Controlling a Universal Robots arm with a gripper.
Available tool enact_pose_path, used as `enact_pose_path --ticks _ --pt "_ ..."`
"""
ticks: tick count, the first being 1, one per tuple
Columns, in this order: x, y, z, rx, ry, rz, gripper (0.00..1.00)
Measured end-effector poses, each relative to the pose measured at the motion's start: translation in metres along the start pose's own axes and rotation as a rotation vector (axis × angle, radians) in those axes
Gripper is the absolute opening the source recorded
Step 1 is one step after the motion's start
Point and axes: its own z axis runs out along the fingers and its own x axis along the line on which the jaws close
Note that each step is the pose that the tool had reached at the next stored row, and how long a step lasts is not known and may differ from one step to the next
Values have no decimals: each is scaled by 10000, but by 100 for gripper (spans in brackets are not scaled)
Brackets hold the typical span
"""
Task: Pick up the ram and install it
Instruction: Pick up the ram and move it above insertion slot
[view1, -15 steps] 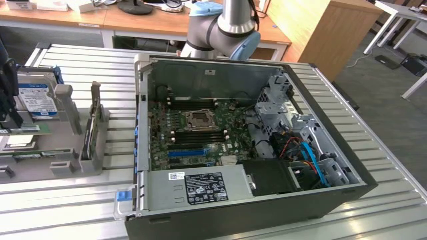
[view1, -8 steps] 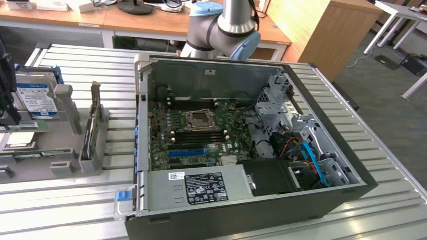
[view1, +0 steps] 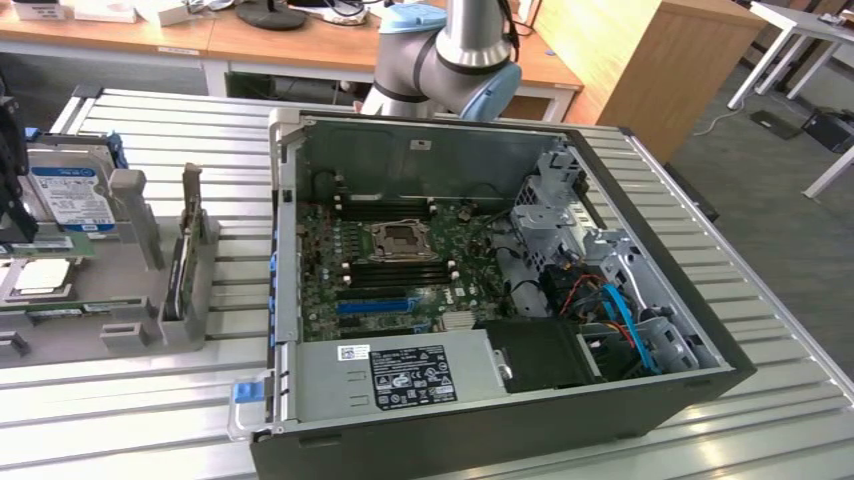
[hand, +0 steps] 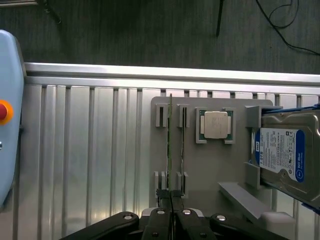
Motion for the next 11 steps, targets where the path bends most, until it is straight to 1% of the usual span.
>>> enact_pose_path --ticks 11 --pt "-4 2 -130 0 0 0 12"
